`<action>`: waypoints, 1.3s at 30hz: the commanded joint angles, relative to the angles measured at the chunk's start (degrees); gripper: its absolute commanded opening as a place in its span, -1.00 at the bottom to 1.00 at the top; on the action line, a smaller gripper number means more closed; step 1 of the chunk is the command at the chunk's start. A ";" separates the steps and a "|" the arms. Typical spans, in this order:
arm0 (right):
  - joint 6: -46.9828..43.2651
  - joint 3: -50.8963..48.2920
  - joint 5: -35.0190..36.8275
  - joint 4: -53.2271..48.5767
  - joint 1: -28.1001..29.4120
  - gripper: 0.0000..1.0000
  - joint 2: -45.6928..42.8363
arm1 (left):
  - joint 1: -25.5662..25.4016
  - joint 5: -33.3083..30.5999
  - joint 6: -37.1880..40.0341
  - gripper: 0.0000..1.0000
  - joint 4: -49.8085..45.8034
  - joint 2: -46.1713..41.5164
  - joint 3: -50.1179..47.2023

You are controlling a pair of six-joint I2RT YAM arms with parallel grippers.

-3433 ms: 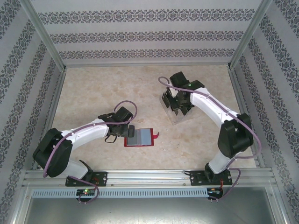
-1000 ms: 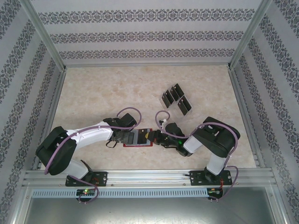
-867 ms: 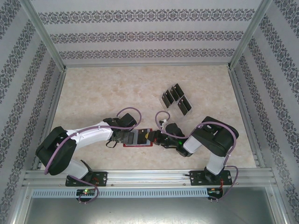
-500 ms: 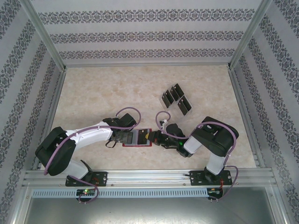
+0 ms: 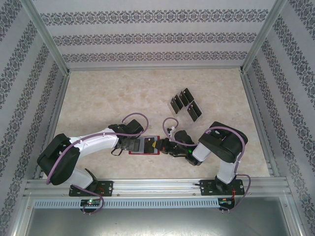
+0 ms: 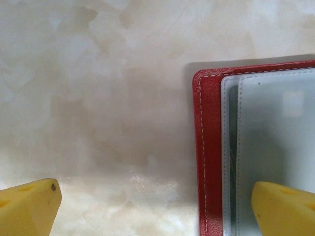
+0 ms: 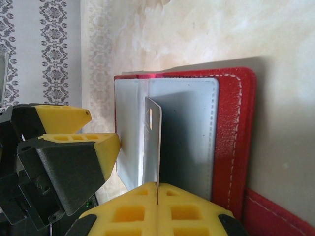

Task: Put the credit cards into the card holder
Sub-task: Insert the credit card into the card slot.

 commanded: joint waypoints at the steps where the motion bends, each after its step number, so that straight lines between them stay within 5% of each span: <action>1: 0.35 0.57 -0.67 1.13 -0.70 -1.00 1.12 | 0.34 -1.19 -0.60 1.00 -2.81 0.46 -0.71; 39: 1.54 1.49 -2.51 3.87 -1.53 -1.00 4.34 | 0.34 -1.10 -0.42 1.00 -3.07 0.39 -0.75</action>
